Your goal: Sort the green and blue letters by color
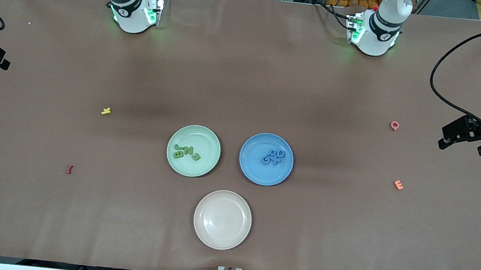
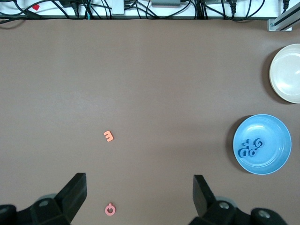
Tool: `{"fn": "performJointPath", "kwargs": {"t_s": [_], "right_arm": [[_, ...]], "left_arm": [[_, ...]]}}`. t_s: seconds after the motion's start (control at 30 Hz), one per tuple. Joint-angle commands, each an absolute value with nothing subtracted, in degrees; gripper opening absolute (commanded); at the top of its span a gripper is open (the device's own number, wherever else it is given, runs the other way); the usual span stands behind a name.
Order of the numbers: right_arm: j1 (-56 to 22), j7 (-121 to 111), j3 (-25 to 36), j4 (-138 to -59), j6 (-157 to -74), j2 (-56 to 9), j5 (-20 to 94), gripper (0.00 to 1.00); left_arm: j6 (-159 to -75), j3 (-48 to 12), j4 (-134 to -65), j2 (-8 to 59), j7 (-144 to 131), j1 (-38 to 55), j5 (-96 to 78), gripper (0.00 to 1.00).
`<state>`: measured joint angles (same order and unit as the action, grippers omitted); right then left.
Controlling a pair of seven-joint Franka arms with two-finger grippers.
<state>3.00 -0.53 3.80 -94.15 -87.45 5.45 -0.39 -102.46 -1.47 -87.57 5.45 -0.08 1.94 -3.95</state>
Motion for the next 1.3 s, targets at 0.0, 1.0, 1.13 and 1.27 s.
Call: {"fn": "performJointPath", "kwargs": {"t_s": [0.0, 1.0, 1.13, 1.27], "right_arm": [[2.02, -1.32, 4.57, -98.26, -88.59, 10.02, 0.26, 0.89], [1.58, -4.39, 4.31, -98.26, -88.59, 10.11, 0.53, 1.0], [0.53, -5.1, 4.31, -98.26, -88.59, 10.02, 0.7, 1.0], [-0.35, -5.27, 4.31, -98.26, -88.51, 9.84, 0.79, 1.0]], "left_arm": [[-102.74, -1.41, -87.45, 5.27, -0.18, 2.11, -4.22, 1.0], [-96.07, -2.46, -85.87, 4.83, 0.0, 1.93, 0.79, 1.0], [-94.48, -2.55, -85.96, 4.75, 0.09, 1.93, 0.79, 1.0], [-94.39, -2.55, -86.04, 4.75, 0.09, 2.11, 0.97, 1.0]]}}
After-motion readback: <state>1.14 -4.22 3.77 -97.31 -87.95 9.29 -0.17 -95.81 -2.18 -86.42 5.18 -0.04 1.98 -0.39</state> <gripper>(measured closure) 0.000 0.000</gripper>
